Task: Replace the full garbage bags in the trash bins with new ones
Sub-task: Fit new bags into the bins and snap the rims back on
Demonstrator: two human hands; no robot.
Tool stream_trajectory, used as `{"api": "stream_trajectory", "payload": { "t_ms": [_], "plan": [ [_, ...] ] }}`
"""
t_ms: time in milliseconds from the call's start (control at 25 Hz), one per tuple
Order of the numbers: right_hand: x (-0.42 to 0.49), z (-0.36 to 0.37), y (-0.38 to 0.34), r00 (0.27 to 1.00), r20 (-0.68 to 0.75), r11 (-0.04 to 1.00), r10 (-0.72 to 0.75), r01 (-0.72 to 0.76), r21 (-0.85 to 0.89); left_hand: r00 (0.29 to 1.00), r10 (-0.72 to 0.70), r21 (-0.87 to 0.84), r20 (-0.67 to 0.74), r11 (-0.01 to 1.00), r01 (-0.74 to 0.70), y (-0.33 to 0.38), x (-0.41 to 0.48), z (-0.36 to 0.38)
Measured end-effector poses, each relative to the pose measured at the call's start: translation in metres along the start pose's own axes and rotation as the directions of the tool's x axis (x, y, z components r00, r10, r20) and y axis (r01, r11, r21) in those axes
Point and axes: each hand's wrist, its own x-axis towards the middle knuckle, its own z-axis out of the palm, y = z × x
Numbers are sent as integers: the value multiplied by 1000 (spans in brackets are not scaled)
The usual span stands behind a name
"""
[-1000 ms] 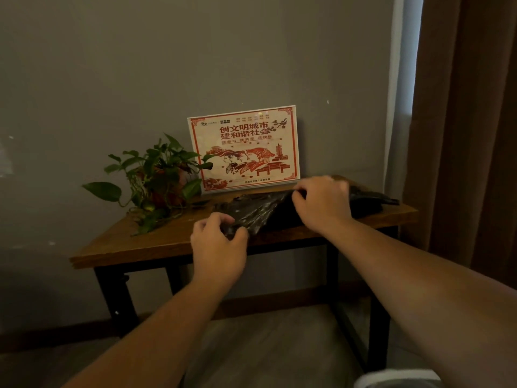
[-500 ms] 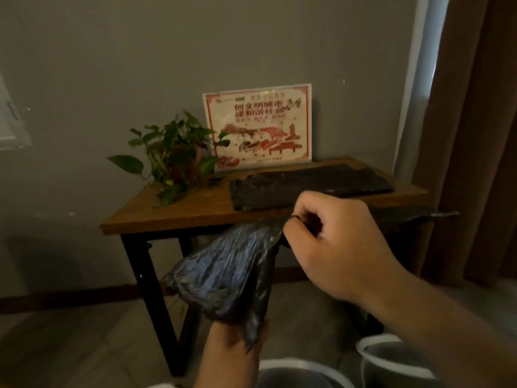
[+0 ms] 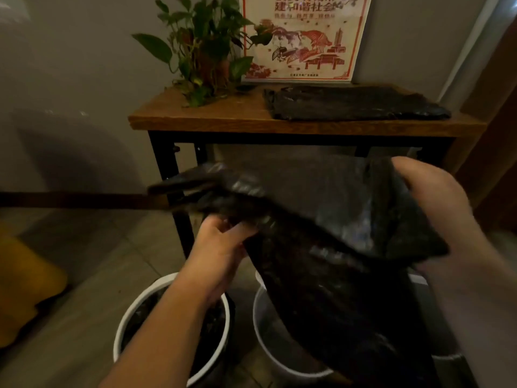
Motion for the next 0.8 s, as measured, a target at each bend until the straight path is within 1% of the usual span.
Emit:
{"api": "stream_trajectory", "payload": {
  "t_ms": [40,80,120,200,240,320,360,400,440,480,520,560,600,640,680,720,760,800],
  "plan": [
    [8,-4,7,997,-27,997,68,-66,45,999,6,-32,36,999,-4,5,2,-5],
    [16,-5,14,991,-50,991,124,-121,49,997,8,-49,79,999,-4,14,2,-8],
    [26,-7,26,981,-69,980,180,-174,93,996,6,-60,84,998,-1,24,1,-9],
    [38,-9,49,945,-138,949,297,-277,147,998,6,-24,65,1000,-4,34,3,-10],
    [40,-9,61,921,-167,933,351,-329,144,999,3,-6,39,1000,-3,34,4,-9],
    [42,-8,85,889,-169,903,426,-406,138,1000,-27,7,-12,1000,27,35,5,-3],
    [39,-8,96,894,-199,915,402,-391,97,998,-42,1,-43,999,42,36,4,0],
    [32,-6,105,905,-277,942,322,-337,-6,997,-50,-5,-65,999,49,36,5,2],
    [19,-4,111,911,-365,951,193,-265,-159,995,-57,-12,-84,998,56,36,4,4],
    [1,0,113,917,-395,938,54,-182,-295,993,-66,-15,-95,998,64,37,3,7],
    [-20,9,112,939,-336,924,-75,-62,-378,991,-71,-7,-109,997,71,37,2,10],
    [-43,21,108,962,-215,917,-170,75,-391,990,-73,6,-117,997,75,36,2,13],
    [-63,35,103,967,-86,901,-238,187,-392,990,-73,22,-120,997,76,36,1,17],
    [-78,48,99,961,20,873,-276,259,-414,991,-71,44,-117,996,76,37,-1,20],
    [-87,60,95,950,97,829,-297,306,-468,992,-66,76,-111,994,75,38,-3,24],
    [-91,68,91,936,143,790,-322,349,-504,993,-59,110,-104,991,70,39,-6,28],
    [-91,73,88,927,161,778,-337,371,-507,994,-49,144,-97,988,62,41,-9,31],
    [-90,74,87,923,158,787,-351,382,-484,995,-41,169,-92,984,56,43,-12,33]
  ]
}}
